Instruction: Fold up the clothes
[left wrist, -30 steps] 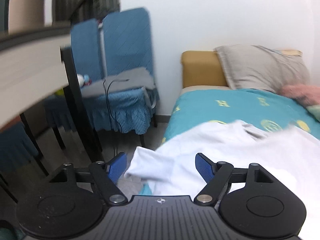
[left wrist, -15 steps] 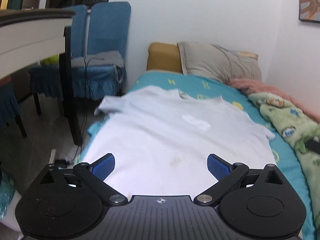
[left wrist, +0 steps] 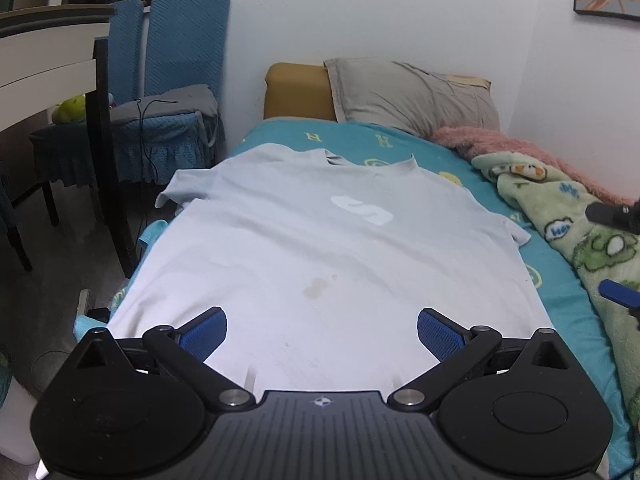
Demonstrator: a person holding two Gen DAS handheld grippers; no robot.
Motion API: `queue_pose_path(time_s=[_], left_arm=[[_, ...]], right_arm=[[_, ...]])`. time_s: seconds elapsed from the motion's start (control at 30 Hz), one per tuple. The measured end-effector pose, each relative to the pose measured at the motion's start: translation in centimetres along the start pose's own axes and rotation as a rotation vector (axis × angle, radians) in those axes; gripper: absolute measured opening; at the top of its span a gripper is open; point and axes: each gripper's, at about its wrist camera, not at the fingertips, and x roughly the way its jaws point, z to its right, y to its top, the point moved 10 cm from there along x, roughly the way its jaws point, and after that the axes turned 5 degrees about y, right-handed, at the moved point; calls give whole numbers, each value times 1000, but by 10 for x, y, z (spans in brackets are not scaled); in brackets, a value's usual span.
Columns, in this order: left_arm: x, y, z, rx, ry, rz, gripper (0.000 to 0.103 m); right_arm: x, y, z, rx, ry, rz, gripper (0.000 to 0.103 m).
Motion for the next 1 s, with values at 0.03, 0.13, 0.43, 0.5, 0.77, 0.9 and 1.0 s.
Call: queue_pose_path(time_s=[0.03,0.13,0.43,0.5,0.77,0.9,1.0], left_arm=[[2,-2,1,1,-1,-4,103],[8,-6,2,-14,-9,-22,103],[46,-21,3,-136,-84,-143,102],[59,-26,4,-129,-78,-171,102],[100,-35,11,-167,-98,-231,101],[106,-36,20,-126,-98,-224,101],[106,-36,22,-111,-96,-217,101]], right_arm=[[5,5,14,86,17,1,99],[27,17,58,302,22,-9,88],[100,35,151,585,-35,25,65],[126,39,160,586,-35,21,54],[194,52,191,551,-16,47,43],[212,56,185,541,29,18,13],[207,60,179,494,7,59,8]])
